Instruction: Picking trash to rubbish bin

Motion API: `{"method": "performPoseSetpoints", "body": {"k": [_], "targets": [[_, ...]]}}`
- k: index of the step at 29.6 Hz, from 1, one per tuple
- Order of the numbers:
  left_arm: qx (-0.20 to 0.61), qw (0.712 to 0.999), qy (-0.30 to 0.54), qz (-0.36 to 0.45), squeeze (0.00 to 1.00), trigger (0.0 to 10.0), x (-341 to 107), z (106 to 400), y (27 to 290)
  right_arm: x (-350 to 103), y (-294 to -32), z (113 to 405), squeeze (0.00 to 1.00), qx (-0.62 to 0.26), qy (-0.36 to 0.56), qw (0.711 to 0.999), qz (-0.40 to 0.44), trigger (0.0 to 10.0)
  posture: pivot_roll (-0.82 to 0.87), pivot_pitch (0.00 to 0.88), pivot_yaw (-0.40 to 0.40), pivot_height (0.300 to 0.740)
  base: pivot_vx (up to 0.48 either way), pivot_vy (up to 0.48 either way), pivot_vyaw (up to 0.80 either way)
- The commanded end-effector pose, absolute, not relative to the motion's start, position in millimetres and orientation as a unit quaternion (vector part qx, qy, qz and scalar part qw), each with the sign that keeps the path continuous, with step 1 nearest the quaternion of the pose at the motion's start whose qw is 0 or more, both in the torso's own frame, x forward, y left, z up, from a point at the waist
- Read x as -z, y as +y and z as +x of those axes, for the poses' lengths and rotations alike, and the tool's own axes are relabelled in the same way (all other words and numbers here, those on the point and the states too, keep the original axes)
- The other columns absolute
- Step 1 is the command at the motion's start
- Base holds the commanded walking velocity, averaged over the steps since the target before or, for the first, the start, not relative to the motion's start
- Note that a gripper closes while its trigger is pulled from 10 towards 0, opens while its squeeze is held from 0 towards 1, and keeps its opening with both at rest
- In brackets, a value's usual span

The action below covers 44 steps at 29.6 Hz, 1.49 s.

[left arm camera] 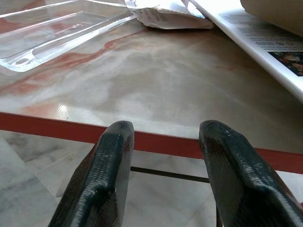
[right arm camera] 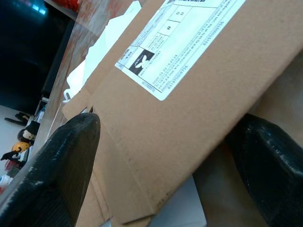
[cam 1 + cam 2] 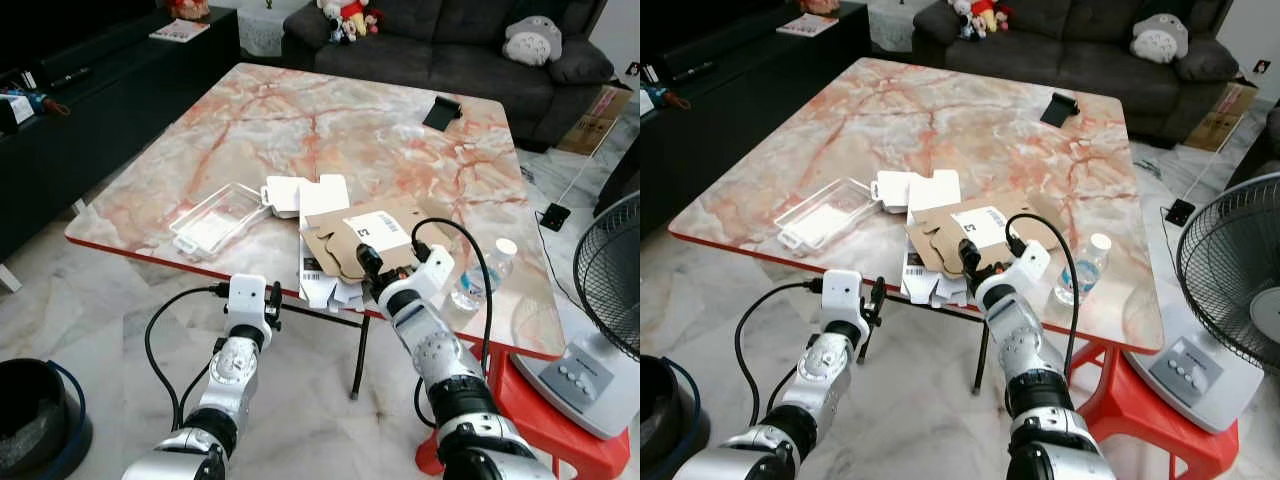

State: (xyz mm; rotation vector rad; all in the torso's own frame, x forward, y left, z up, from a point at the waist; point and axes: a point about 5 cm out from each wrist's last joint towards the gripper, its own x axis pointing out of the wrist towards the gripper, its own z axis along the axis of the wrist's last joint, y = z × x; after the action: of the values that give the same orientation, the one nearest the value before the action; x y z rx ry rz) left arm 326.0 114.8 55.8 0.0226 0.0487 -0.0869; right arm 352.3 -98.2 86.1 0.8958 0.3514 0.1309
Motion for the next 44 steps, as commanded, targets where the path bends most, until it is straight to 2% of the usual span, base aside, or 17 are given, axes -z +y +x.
{"method": "performPoseSetpoints", "body": {"k": [1,3,4,5,6,33,44], "targets": [[0.044,0.998,0.035,0.008,0.0,10.0,-52,324,114,-88,-92,355,0.0,-0.064,0.169,0.88,0.44,10.0,-0.04,0.061,-0.072,0.74,0.0,0.0,0.0],[0.044,0.998,0.035,0.008,0.0,10.0,-52,324,114,-87,-92,356,0.0,-0.06,0.172,0.878,0.442,9.8,-0.04,0.06,-0.073,0.74,0.0,0.0,0.0],[0.044,0.998,0.035,0.007,0.0,10.0,-52,323,114,-86,-92,356,0.0,-0.06,0.172,0.878,0.443,8.0,-0.04,0.06,-0.073,0.74,0.0,0.0,0.0],[0.044,0.998,0.035,0.007,0.0,10.0,-52,323,114,-86,-92,356,0.0,-0.06,0.172,0.878,0.443,8.0,-0.04,0.06,-0.073,0.74,0.0,0.0,0.0],[0.043,0.998,0.035,0.007,0.0,10.0,-52,323,114,-86,-92,357,0.0,-0.057,0.171,0.878,0.444,0.0,-0.03,0.061,-0.074,0.74,0.0,0.0,0.0],[0.045,0.998,0.036,0.007,0.0,10.0,-52,325,113,-89,-100,365,0.0,-0.042,0.146,0.873,0.464,0.0,-0.04,0.053,-0.071,0.74,0.0,0.0,0.0],[0.05,0.998,0.034,0.005,0.0,10.0,-53,325,111,-107,-99,372,0.0,-0.071,0.104,0.867,0.481,0.0,-0.04,0.044,-0.066,0.74,0.0,0.0,0.0]]}}
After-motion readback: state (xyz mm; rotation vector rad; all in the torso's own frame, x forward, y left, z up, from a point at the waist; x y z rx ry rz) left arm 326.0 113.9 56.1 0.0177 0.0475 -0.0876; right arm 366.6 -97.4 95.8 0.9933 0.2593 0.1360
